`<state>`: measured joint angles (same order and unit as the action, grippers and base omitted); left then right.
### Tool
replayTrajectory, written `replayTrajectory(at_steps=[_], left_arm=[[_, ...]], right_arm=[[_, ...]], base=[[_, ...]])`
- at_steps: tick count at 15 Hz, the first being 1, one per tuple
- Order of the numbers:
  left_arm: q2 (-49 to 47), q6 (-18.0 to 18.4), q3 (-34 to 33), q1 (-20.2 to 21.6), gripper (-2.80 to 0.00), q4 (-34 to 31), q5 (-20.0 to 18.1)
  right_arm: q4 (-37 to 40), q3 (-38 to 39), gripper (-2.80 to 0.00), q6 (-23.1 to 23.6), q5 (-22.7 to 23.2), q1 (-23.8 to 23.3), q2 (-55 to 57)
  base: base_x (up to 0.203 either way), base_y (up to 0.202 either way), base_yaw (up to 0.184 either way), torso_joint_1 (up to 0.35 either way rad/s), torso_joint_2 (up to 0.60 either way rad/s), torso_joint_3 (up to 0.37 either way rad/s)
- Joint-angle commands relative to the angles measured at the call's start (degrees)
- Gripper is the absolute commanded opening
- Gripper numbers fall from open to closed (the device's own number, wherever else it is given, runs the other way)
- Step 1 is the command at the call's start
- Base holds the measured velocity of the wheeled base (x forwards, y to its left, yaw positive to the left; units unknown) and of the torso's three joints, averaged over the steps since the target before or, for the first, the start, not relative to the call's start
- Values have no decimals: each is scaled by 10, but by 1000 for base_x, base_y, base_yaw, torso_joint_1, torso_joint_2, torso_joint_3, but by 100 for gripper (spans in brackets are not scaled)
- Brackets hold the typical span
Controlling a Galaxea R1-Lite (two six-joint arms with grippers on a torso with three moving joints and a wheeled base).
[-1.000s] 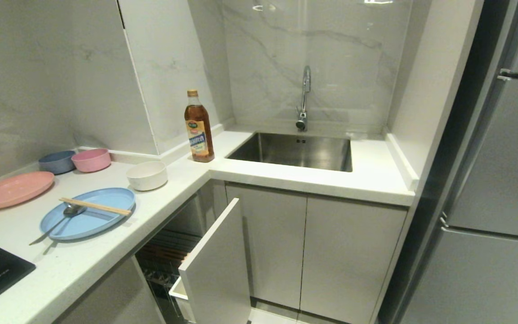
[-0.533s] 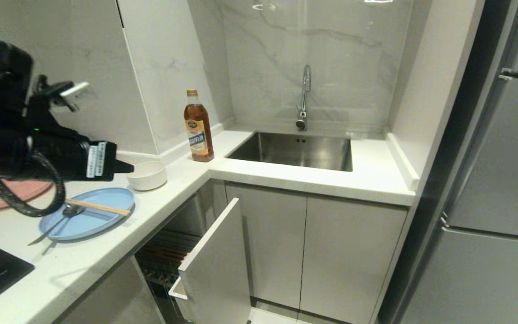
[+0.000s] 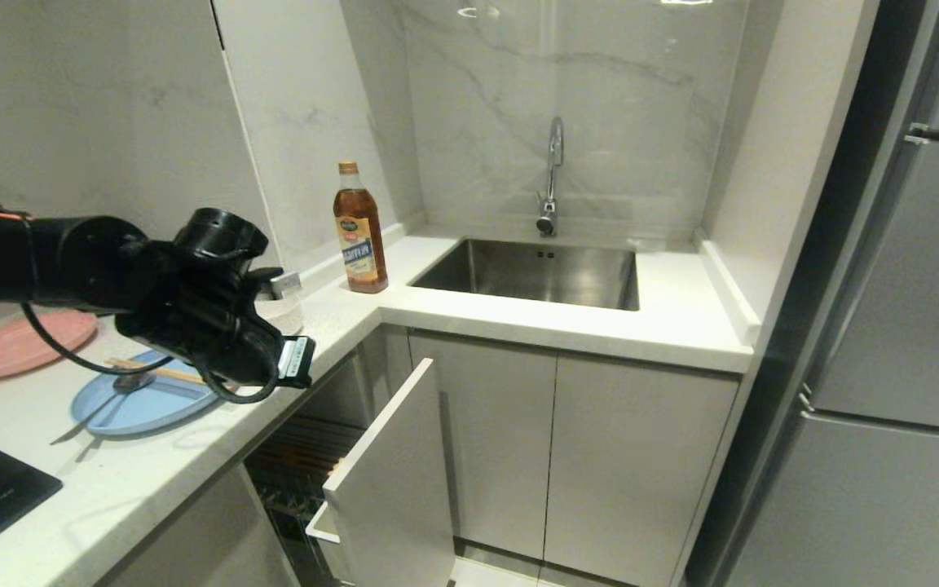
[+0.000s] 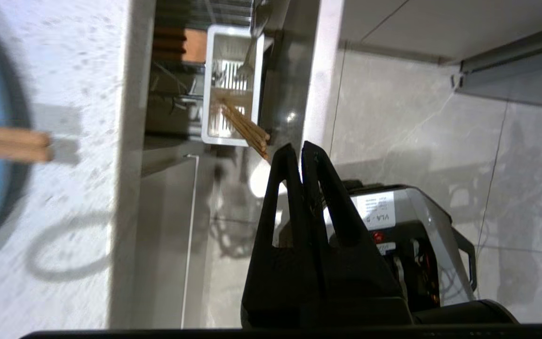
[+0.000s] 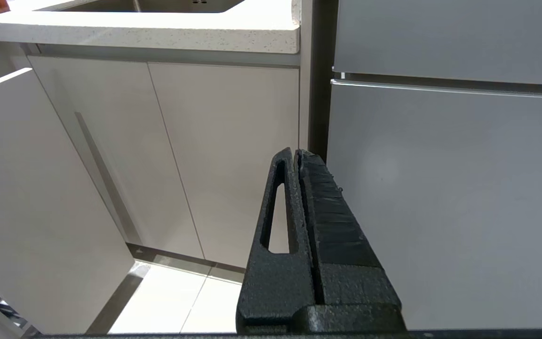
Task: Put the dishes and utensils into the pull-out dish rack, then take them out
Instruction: Open the cupboard
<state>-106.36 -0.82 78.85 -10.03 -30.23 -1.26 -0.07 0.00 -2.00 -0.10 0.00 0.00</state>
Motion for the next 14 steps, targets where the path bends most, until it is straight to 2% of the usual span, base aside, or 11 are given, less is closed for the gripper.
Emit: replayTrajectory(at_steps=[1,6,14], left_arm=[[-51,0,-1,3,-280,10,1],[-125,-8,-10,8,-280,91,3],[-195,-25,-18,-6,-280,152,3]], right_arm=[[0,0,-280,0,0,0,0],[0,0,-280,0,0,0,1],[0,0,-280,0,1,0,0]], base=[[0,0,0,0,0,0],[0,0,0,0,0,0],[0,0,0,0,0,0]])
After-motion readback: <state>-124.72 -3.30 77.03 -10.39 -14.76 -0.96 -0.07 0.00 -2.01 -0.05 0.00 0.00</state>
